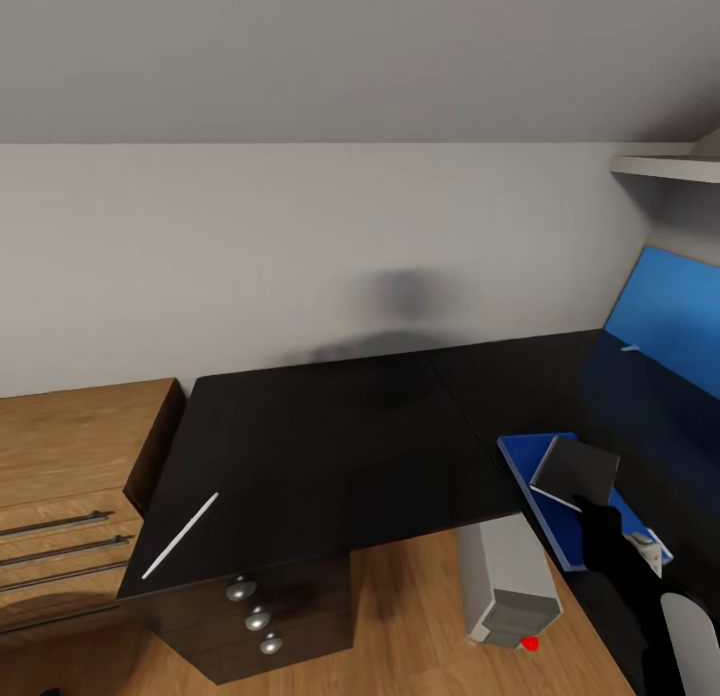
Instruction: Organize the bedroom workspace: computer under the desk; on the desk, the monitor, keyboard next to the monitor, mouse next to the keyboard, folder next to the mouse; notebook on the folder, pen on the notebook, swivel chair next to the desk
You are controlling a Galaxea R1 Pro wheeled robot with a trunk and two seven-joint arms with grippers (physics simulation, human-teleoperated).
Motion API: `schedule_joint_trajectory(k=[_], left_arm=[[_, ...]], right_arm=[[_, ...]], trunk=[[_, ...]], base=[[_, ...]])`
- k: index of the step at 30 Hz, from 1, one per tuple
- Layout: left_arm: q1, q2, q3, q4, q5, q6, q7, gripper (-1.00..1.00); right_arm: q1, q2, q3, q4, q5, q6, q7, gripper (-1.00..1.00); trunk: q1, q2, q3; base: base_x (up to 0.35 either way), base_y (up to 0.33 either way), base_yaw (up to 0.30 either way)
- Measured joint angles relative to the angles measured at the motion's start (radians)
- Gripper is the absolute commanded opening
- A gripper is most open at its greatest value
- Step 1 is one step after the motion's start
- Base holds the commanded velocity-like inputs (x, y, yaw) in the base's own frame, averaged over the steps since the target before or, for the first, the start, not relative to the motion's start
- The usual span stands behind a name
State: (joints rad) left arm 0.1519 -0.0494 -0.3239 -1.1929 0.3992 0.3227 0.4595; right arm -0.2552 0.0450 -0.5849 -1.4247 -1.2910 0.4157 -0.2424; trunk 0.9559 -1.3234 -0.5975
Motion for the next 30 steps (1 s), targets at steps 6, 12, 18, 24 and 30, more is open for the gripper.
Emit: schedule_joint_trajectory(k=[6, 12, 18, 24, 30], left_arm=[[0.0, 0.0, 0.0, 0.0, 0.0, 0.0, 0.0, 1.0], [0.0, 0.0, 0.0, 0.0, 0.0, 0.0, 0.0, 1.0], [0.0, 0.0, 0.0, 0.0, 0.0, 0.0, 0.0, 1.0], [0.0, -0.001, 0.0, 0.001, 0.0, 0.0, 0.0, 1.0], [0.0, 0.0, 0.0, 0.002, 0.0, 0.0, -0.001, 1.0]], right_arm=[[0.0, -0.001, 0.0, 0.0, 0.0, 0.0, -0.001, -1.0], [0.0, -0.001, -0.001, 0.0, 0.0, 0.0, -0.001, -1.0], [0.0, -0.001, -0.001, 0.0, 0.0, 0.0, -0.002, 1.0], [0.0, -0.001, -0.003, -0.001, 0.0, -0.001, -0.001, 1.0], [0.0, -0.001, -0.004, -0.002, -0.002, -0.001, -0.001, 1.0]], trunk=[[0.0, 0.0, 0.0], [0.0, 0.0, 0.0], [0.0, 0.0, 0.0], [0.0, 0.0, 0.0], [0.0, 0.0, 0.0]], base=[[0.003, 0.0, 0.0], [0.0, 0.0, 0.0], [0.0, 0.0, 0.0], [0.0, 0.0, 0.0], [0.0, 0.0, 0.0]])
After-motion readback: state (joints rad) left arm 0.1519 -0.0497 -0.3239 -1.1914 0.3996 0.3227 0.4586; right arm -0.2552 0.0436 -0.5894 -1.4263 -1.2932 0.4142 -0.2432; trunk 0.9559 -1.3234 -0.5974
